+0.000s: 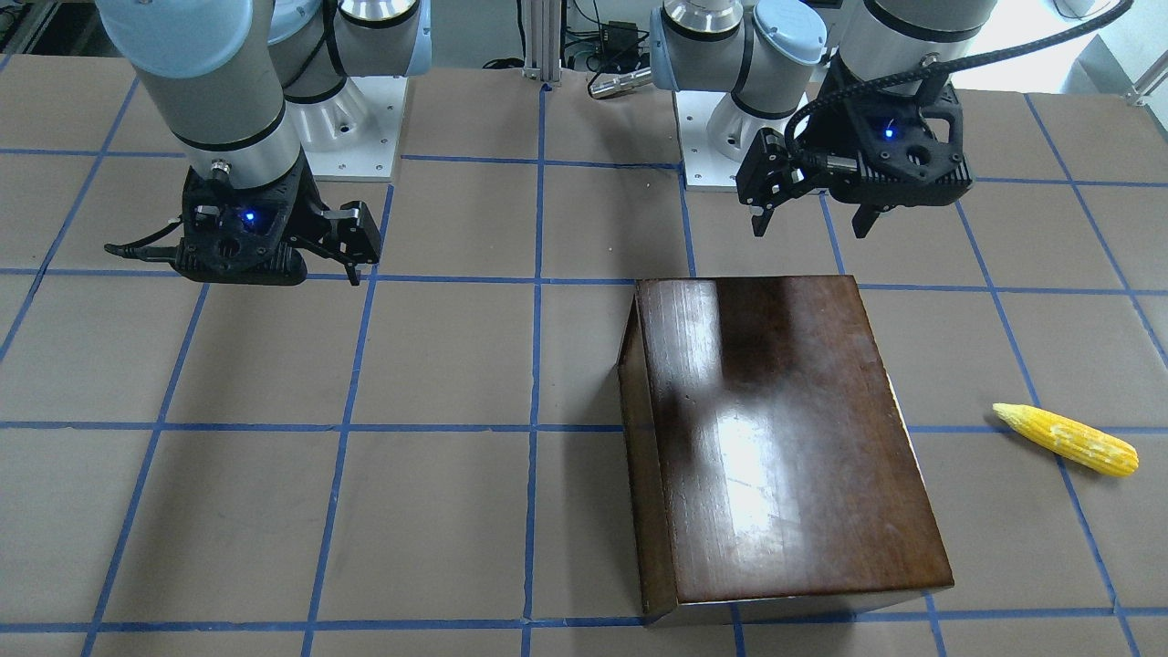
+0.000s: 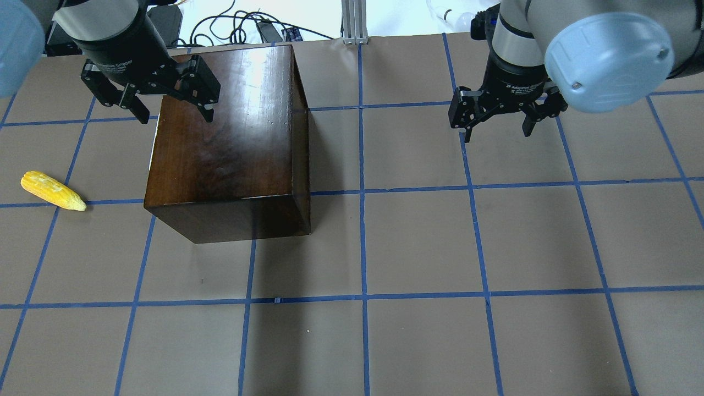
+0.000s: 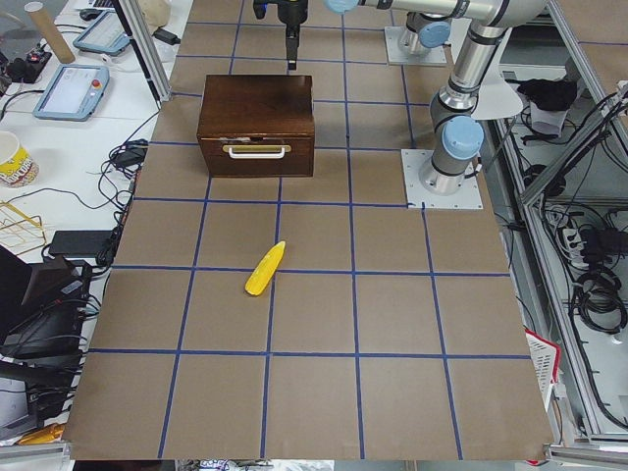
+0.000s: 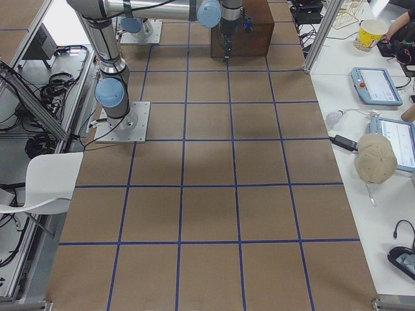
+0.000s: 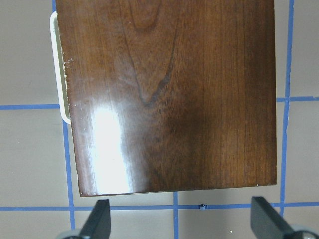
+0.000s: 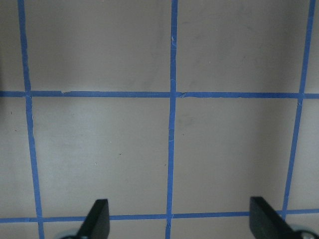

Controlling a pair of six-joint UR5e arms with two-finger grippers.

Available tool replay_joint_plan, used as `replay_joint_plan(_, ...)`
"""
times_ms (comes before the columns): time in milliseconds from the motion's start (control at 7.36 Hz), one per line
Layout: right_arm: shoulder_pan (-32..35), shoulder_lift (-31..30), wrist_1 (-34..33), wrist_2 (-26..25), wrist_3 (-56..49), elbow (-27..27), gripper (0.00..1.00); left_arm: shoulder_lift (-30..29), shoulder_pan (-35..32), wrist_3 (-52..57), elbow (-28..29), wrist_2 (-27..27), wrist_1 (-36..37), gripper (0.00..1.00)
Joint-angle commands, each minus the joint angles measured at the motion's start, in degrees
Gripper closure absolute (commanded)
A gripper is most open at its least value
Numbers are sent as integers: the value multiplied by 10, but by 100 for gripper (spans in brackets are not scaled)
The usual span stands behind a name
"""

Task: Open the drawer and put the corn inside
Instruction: 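Move the left gripper off the cabinet top toward the drawer handle side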

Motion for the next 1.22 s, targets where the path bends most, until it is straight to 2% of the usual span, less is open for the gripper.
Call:
replay_joint_plan(0, 0, 1, 0, 0, 0, 0, 0, 1, 0, 0, -1, -1, 0, 0)
replay_joint_plan(407, 0, 1, 0, 0, 0, 0, 0, 15, 0, 0, -28, -1, 4, 0)
replay_joint_plan(1086, 0, 1, 0, 0, 0, 0, 0, -7, 12, 4, -12, -5, 6, 0)
